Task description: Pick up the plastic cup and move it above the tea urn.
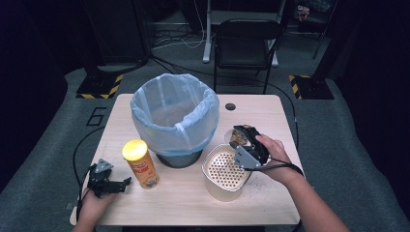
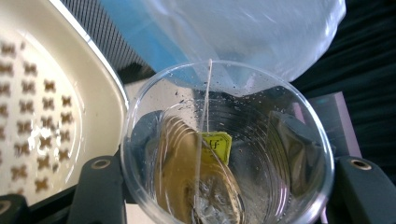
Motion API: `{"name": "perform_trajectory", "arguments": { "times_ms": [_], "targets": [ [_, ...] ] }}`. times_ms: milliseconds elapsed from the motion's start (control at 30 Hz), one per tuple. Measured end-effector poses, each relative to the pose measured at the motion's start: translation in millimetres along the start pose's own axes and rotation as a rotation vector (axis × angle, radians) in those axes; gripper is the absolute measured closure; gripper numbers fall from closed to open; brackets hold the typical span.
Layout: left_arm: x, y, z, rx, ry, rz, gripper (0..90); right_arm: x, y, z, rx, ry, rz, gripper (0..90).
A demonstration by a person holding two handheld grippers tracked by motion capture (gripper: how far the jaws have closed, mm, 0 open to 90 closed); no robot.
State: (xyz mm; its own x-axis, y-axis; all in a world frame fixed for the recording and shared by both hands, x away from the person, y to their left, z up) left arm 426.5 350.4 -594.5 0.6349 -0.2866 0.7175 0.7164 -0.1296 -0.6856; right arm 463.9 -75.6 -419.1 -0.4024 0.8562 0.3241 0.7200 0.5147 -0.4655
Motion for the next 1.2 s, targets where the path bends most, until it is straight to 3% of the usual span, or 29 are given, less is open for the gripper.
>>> {"name": "perform_trajectory", "arguments": {
  "times_ms": [33,67,233,333,367,400,500,600,667,733,767,800,1000,1067,1100,1200],
  "targets": [
    [-0.1,-0.1,-0.1,0.0,-0.001,0.002,0.2,2.4,-1.4,4.7,-0.033,-0.073,0.032,37.5],
    [0.0,0.0,0.0,0.0,0.0,0.001,0.2,2.4,-1.4,4.7,-0.033,-0.073,0.032,37.5],
    [0.1,0.0,0.1,0.001,0.001,0.0,0.2,5.6,-2.3,12.7,-0.128,-0.275,0.128,38.7],
    [0.1,0.1,0.1,0.001,0.001,-0.001,0.2,9.2,-1.4,20.4,-0.167,-0.454,0.195,40.1],
    [0.2,0.1,0.1,0.001,0.0,-0.001,0.2,11.3,-1.0,24.8,-0.17,-0.555,0.231,40.8],
    [0.0,-0.1,0.0,0.0,0.0,0.001,0.2,11.9,-1.4,27.4,-0.185,-0.602,0.256,41.1],
    [0.1,0.0,0.3,0.001,0.002,0.0,0.2,19.4,-2.2,29.7,-0.203,-0.813,0.304,41.3],
    [0.1,0.0,0.2,0.001,0.002,-0.001,0.2,23.4,-4.1,29.1,-0.26,-0.93,0.337,41.1],
    [0.1,0.1,0.2,0.001,0.002,-0.001,0.2,24.4,-4.0,28.9,-0.282,-0.961,0.348,40.7],
    [0.1,0.0,0.2,0.001,0.002,-0.001,0.2,24.6,-2.6,29.3,-0.268,-0.965,0.353,40.5],
    [-0.1,-0.1,0.1,0.0,0.001,0.002,0.2,14.7,0.8,38.2,-0.189,-0.907,0.363,40.5],
    [-0.1,0.0,-0.1,0.0,0.0,0.001,0.2,12.2,1.1,39.9,-0.173,-0.895,0.368,40.5],
    [0.1,0.1,0.2,0.001,0.001,-0.001,0.2,19.5,-1.7,40.2,-0.185,-0.908,0.345,40.1],
    [0.2,0.1,0.2,0.001,0.001,-0.001,0.2,17.8,-1.9,44.5,-0.229,-0.8,0.31,39.9],
    [0.1,0.1,0.2,0.001,0.001,-0.001,0.2,23.0,-3.1,39.6,-0.21,-0.921,0.331,39.9],
    [0.1,0.1,0.2,0.001,0.002,-0.001,0.2,22.8,-4.0,41.0,-0.208,-0.933,0.329,39.6]
  ]
}}
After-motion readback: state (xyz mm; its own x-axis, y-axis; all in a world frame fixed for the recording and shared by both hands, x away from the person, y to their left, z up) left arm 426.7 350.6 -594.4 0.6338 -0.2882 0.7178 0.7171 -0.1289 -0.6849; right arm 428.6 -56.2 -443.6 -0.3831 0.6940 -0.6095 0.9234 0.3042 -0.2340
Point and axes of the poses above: each handheld gripper's, and its own axes: y roughly forward along the jaws, x roughly out of its top, z roughly to its left, the point moved 9 cm from there along y, roughly forward along the jaws, and after that the axes turned 11 degrees about x, right-handed, at the moved point
